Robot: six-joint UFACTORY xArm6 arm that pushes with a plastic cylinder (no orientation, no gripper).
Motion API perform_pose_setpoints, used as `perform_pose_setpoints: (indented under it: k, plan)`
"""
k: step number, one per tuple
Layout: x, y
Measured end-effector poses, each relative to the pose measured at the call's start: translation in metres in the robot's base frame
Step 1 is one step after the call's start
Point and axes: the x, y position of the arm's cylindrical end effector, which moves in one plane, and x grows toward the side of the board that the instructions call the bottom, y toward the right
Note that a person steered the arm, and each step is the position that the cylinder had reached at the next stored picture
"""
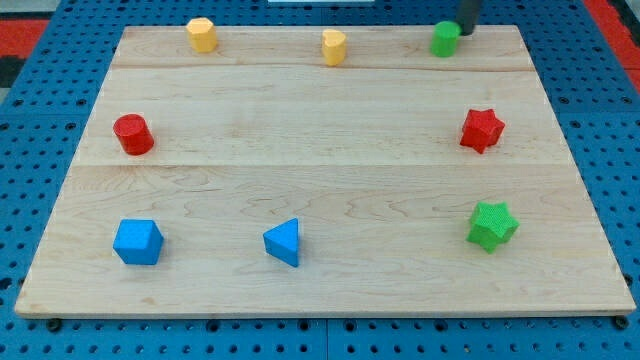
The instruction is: Move the yellow heart diagonal to the bottom right of the yellow hexagon
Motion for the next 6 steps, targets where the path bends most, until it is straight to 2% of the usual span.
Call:
perform_pose_setpoints:
  k: [2,3,4,5,6]
  plan:
    - [0.071,-0.125]
    - [0.053,-0.108]
    - [0.012,-0.100]
    - [-0.003,-0.106]
    - [0.006,-0.145]
